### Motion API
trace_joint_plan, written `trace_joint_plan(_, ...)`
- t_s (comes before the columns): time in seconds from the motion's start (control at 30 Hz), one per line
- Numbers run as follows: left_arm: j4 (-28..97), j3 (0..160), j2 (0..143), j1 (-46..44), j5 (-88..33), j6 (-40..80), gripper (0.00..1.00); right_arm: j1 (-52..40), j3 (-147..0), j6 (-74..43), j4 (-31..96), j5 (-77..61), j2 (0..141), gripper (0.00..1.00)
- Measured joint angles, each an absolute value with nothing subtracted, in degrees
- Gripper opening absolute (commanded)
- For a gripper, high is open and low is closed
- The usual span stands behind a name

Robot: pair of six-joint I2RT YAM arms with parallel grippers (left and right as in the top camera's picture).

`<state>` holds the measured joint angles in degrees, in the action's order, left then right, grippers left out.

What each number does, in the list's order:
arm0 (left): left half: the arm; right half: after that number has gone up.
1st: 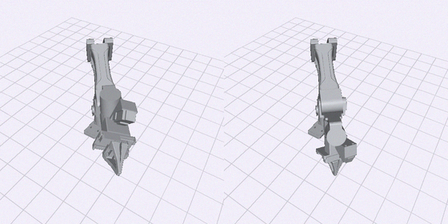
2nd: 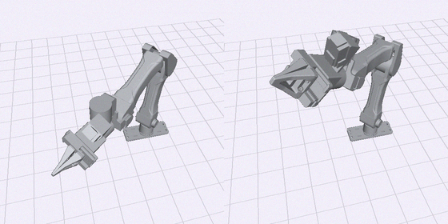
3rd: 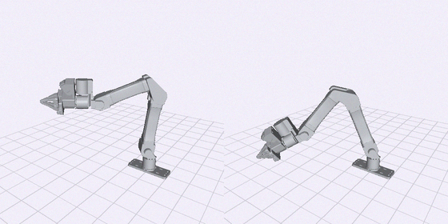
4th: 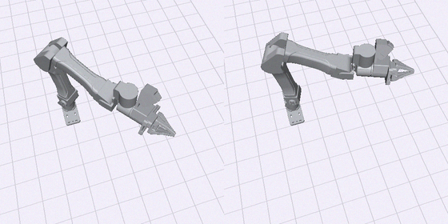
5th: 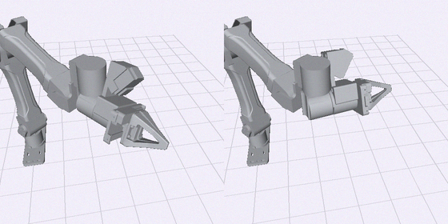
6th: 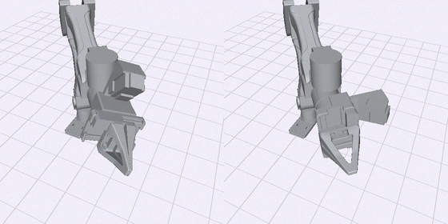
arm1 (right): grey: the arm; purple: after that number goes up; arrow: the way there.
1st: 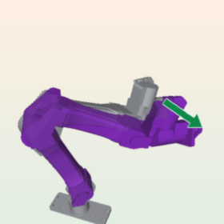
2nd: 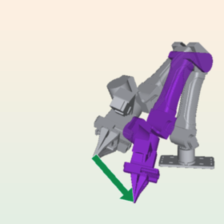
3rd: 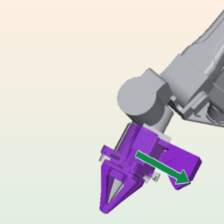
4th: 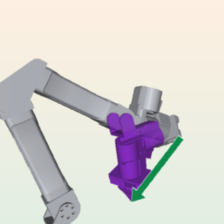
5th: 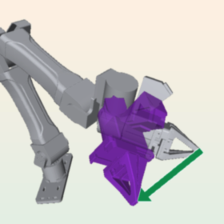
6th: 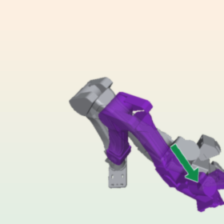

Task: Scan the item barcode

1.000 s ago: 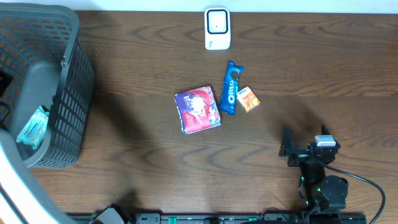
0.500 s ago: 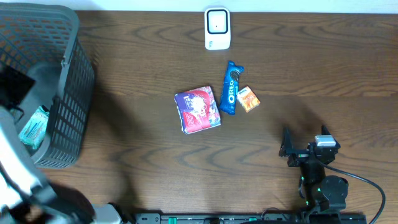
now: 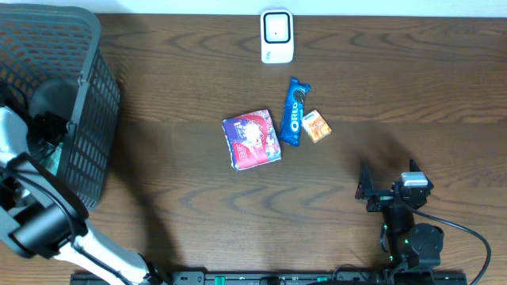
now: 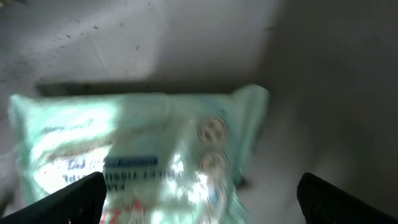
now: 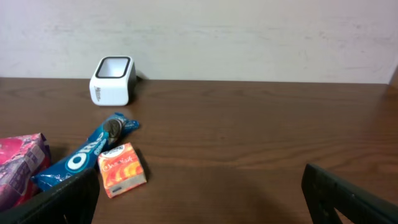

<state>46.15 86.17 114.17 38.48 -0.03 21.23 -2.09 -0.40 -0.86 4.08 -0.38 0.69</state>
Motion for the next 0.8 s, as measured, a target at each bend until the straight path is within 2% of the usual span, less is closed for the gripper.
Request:
trace_joint_plan(0.07,46.0,86.2,115.6,38.4,1.0,21.4,0.98,-2.1,-0.4,-0.9,4.1,-0.4,0.7,0.99)
trace_joint_plan(0.13,46.0,86.4,115.9,38.2,1.7,22.0,0.77,-2.1,-0.4,-0.8,4.1,-0.4,0.7,0.99)
trace_joint_plan(0.17,46.2,86.5,116.1,38.2,2.3,22.3,0.60,-2.1,-0.4,-0.9,4.1,-0.4,0.7,0.99)
trace_joint_plan(0.2,46.5,86.7,116.3,38.2,3.0,22.2,0.31,-2.1,-0.4,-0.9,4.1,-0.4,0.7,0.99)
trace_joint_plan(0.23,46.9,87.0,116.6,38.3,3.7,22.3,0.08,-2.1,-0.4,-0.8,4.1,-0.4,0.7,0.99)
trace_joint_plan(0.6,51.9,89.4,115.2,38.6,-2.3,22.3,0.07,-2.1,-0.4,-0.9,4.1,-0.4,0.7,0.99)
trace_joint_plan(0.8,47.8,89.7,99.3,38.5,-9.0,22.5,0.07,-2.1,-0.4,-0.9,4.1,-0.4,0.7,0.99)
